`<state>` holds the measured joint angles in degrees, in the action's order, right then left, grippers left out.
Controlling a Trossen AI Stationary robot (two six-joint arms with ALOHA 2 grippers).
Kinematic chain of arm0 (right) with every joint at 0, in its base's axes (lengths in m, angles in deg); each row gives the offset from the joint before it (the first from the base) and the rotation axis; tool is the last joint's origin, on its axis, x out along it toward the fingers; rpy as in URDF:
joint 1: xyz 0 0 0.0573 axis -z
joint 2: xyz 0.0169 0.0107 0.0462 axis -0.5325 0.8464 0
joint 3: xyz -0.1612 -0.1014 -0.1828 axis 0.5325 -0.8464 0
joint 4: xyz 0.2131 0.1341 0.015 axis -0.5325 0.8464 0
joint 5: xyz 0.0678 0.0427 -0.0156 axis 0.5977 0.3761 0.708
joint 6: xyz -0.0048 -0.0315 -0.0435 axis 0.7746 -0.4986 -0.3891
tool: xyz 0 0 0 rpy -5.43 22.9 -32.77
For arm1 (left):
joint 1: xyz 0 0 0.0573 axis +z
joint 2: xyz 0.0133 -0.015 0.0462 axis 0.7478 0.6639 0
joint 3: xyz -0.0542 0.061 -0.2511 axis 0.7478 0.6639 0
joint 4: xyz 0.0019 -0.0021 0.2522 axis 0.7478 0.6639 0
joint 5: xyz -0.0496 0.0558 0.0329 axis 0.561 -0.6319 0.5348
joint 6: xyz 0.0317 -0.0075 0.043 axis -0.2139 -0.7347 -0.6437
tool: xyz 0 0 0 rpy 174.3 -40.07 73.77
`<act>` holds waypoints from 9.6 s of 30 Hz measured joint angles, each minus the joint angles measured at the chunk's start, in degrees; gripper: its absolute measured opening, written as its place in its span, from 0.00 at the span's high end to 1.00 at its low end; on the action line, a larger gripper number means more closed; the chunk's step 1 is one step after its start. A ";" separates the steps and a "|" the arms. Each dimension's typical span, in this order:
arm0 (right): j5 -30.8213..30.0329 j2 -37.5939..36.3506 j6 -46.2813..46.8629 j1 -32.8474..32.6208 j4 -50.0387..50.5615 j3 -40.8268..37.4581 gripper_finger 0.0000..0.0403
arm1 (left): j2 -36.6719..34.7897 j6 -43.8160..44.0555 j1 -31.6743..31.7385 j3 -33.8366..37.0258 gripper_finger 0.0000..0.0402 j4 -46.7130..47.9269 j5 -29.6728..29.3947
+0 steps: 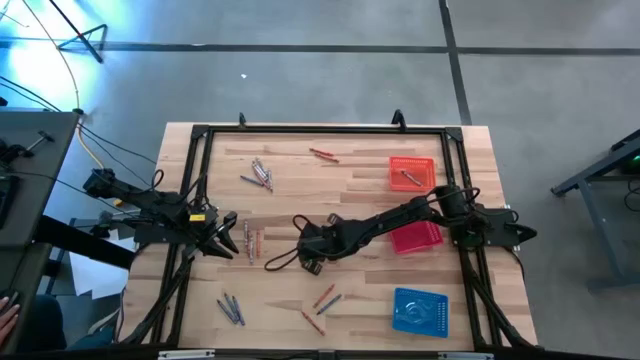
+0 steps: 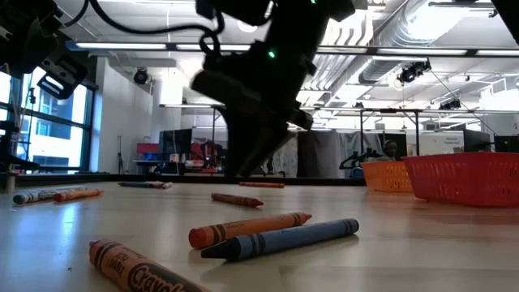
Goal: Sort crayons
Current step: Put the orange crayon into the red bin, then put the blue crayon into the blue bin
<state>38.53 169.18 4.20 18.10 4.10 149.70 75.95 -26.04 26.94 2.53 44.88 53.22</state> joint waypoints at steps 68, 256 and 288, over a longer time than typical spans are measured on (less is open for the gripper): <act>-0.98 2.39 4.31 -1.34 1.48 -1.47 0.99 | 0.01 0.00 0.01 0.00 0.79 0.02 0.01; 13.82 -6.97 -36.00 -15.83 -21.53 -18.98 0.81 | 0.00 0.00 0.00 0.00 0.79 0.02 0.01; 20.81 -6.14 -30.20 -13.54 -18.77 -18.80 0.99 | 0.00 0.00 -0.02 0.00 0.79 0.01 0.00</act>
<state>59.34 163.04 -26.00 4.56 -14.66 130.90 75.95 -26.04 26.93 2.53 44.88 53.22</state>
